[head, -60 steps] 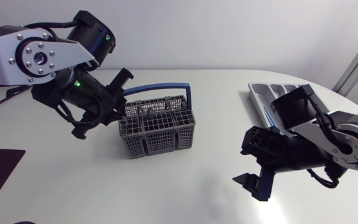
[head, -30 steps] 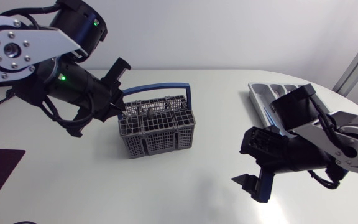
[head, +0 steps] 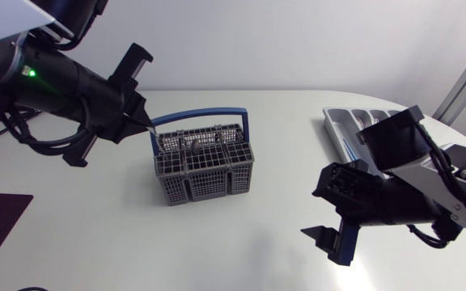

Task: Unload the cutlery basket into the drawer organizer.

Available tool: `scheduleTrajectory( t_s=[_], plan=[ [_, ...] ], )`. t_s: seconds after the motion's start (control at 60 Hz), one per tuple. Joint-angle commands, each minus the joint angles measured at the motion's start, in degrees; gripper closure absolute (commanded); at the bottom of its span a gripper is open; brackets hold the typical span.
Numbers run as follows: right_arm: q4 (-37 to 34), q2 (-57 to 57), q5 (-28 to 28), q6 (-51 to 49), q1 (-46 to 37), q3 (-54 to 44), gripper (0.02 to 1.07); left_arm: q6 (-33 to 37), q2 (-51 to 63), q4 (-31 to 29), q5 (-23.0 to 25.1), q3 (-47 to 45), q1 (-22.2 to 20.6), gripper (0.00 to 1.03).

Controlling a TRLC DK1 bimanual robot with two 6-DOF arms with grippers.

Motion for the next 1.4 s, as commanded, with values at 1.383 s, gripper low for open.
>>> scheduleTrajectory(
  t_s=[1.383],
  plan=[
    [23.2, 11.6, -0.8, 20.3, 11.2, 10.0, 0.16, -4.4, 27.0, -10.1, 41.6, 20.8, 2.6, 0.99]
  ],
)
